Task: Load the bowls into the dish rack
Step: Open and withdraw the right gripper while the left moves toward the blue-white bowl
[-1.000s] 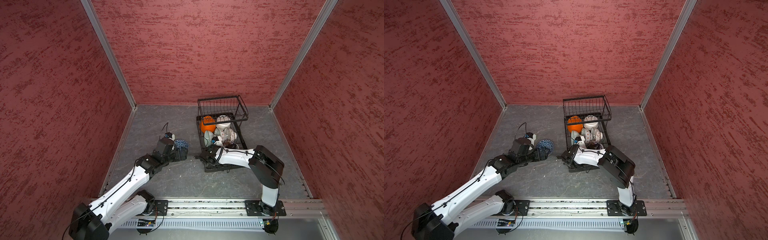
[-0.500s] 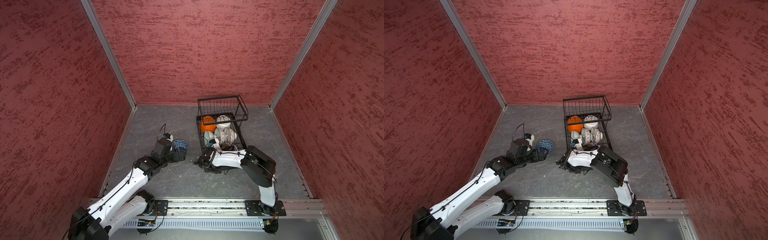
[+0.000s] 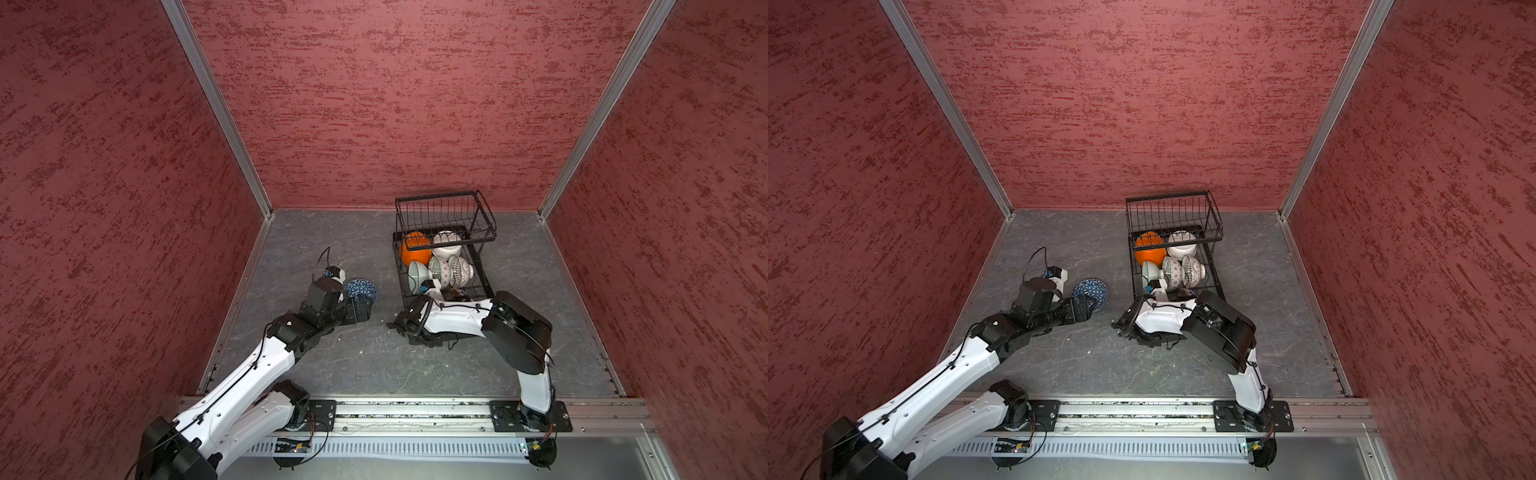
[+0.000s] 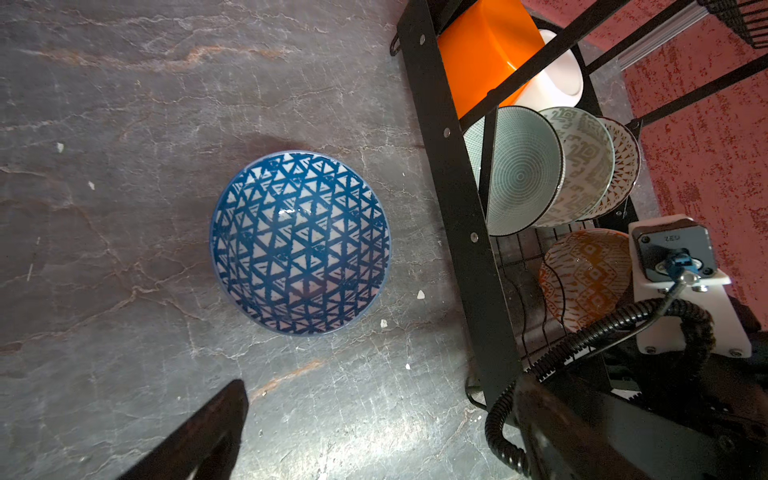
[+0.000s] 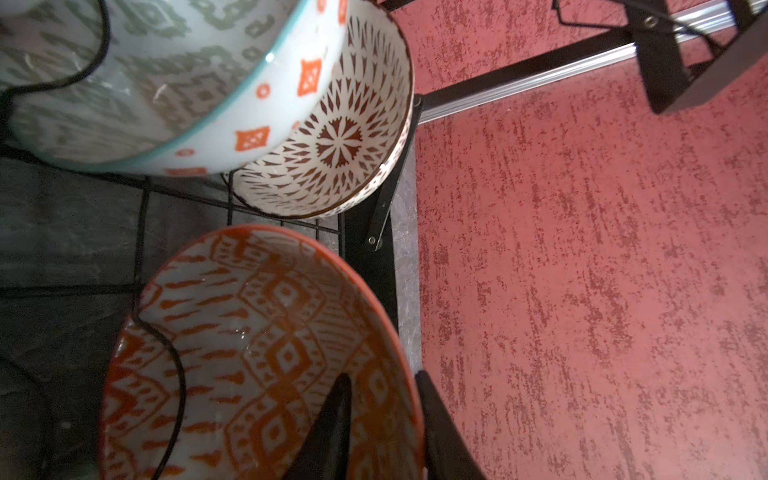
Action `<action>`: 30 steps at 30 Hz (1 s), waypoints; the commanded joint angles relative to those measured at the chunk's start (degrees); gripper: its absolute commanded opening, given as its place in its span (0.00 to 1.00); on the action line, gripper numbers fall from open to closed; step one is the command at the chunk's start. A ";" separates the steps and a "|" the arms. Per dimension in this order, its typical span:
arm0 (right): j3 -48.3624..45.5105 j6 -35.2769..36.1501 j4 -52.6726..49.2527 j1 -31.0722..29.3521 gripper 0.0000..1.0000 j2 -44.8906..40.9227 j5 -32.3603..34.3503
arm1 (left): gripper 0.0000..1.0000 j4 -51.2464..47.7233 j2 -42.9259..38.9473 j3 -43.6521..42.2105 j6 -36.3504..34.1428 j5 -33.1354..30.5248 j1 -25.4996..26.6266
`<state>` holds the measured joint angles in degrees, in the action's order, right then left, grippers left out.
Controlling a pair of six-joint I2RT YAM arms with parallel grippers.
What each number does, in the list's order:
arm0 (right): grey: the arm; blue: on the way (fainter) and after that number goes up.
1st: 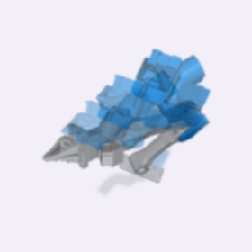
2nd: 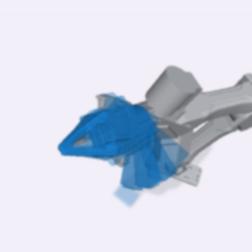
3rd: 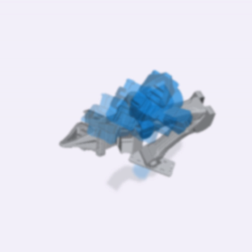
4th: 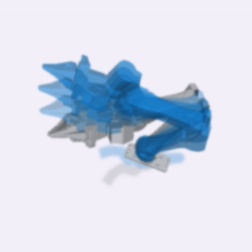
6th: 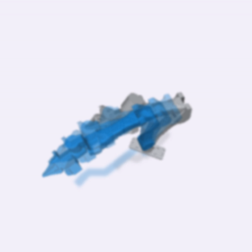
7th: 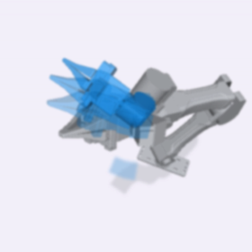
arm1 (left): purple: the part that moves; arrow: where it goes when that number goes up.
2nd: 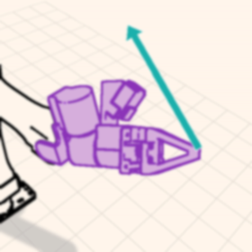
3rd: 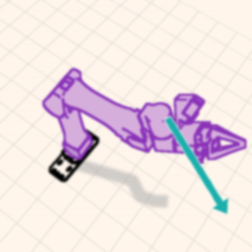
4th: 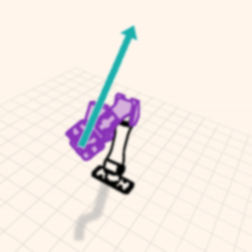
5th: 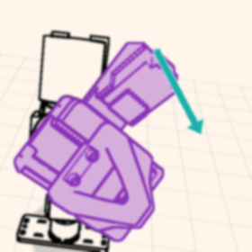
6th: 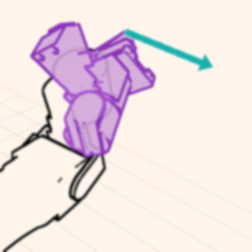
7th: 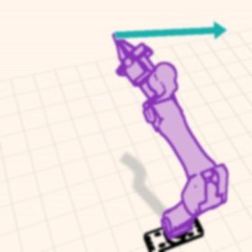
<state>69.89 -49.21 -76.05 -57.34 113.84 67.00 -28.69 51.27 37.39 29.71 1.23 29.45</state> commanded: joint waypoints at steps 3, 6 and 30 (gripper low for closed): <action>-0.72 -1.92 2.75 -0.22 0.43 -2.64 -3.90 | 0.99 -0.78 -0.43 0.41 -0.89 0.13 -0.67; -0.37 -1.51 2.71 -0.22 0.52 -3.40 -3.72 | 0.99 -0.69 -0.44 0.41 -0.89 0.17 -0.79; -5.22 17.65 25.05 0.93 0.98 -25.09 -17.11 | 0.99 -6.99 2.58 2.25 1.92 3.36 -9.84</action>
<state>65.58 -34.98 -56.88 -56.75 91.59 54.35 -33.36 53.23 38.15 31.00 3.75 20.78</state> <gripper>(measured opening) 0.985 0.995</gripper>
